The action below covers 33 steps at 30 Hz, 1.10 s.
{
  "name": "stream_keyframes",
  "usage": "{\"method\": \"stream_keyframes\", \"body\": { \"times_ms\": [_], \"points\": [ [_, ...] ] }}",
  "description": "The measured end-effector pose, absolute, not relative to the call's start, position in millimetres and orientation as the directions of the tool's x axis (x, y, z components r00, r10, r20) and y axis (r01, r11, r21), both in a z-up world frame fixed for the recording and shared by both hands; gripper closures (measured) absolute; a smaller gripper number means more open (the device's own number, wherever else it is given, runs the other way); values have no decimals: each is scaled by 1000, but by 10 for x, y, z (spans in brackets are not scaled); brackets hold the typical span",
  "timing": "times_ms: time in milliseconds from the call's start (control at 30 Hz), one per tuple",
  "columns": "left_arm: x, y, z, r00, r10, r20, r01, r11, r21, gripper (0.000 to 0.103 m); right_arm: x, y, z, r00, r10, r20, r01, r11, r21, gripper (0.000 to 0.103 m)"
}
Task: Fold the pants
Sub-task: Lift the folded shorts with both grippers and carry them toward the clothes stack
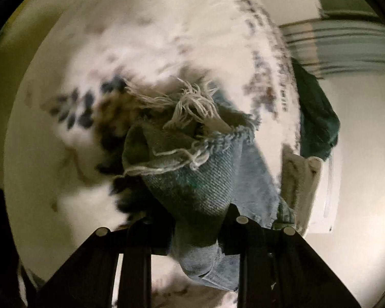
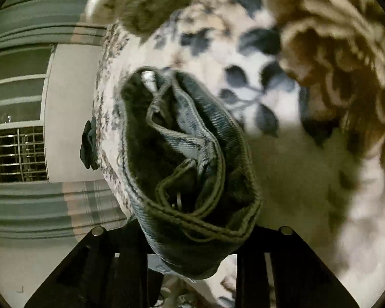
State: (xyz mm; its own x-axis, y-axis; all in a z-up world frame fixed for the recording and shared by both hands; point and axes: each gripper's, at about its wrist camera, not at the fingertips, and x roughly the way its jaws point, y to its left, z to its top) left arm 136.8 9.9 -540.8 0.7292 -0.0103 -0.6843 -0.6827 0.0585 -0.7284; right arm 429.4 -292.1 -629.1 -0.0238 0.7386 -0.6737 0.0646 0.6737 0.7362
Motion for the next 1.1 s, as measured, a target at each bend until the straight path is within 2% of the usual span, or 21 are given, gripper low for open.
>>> {"method": "stream_keyframes", "body": {
  "times_ms": [133, 333, 533, 700, 800, 867, 967, 1000, 1100],
  "points": [
    [1431, 167, -4872, 740, -22, -672, -663, 139, -735, 81, 4292, -2940, -5788, -22, 756, -655, 61, 655, 753, 77],
    [1862, 266, -3827, 787, -67, -613, -581, 252, -774, 81, 4512, -3031, -4708, 48, 784, -619, 52, 617, 785, 77],
    [3029, 361, -2844, 867, -172, -468, -390, 351, -851, 81, 5234, -3245, -3517, 236, 799, -553, 38, 562, 827, 77],
    [4317, 422, -2402, 887, -283, -366, -228, 420, -878, 81, 6150, -3433, -2862, 435, 757, -487, 11, 536, 844, 78],
    [5061, 406, -2414, 875, -346, -339, -149, 473, -868, 81, 6603, -3530, -2873, 512, 722, -465, 21, 531, 847, 78],
    [5562, 341, -2674, 846, -399, -353, -120, 503, -856, 81, 6842, -3612, -3069, 552, 694, -462, 43, 529, 847, 78],
    [6000, 216, -3246, 793, -442, -419, -136, 542, -829, 81, 7044, -3755, -3656, 589, 650, -480, 101, 530, 842, 78],
    [6125, 153, -3506, 763, -448, -465, -154, 572, -805, 81, 7108, -3824, -3954, 593, 643, -485, 136, 513, 847, 78],
    [6261, 30, -4047, 699, -465, -544, -195, 608, -770, 81, 7116, -3925, -4624, 560, 622, -547, 240, 510, 826, 78]
  ]
}}
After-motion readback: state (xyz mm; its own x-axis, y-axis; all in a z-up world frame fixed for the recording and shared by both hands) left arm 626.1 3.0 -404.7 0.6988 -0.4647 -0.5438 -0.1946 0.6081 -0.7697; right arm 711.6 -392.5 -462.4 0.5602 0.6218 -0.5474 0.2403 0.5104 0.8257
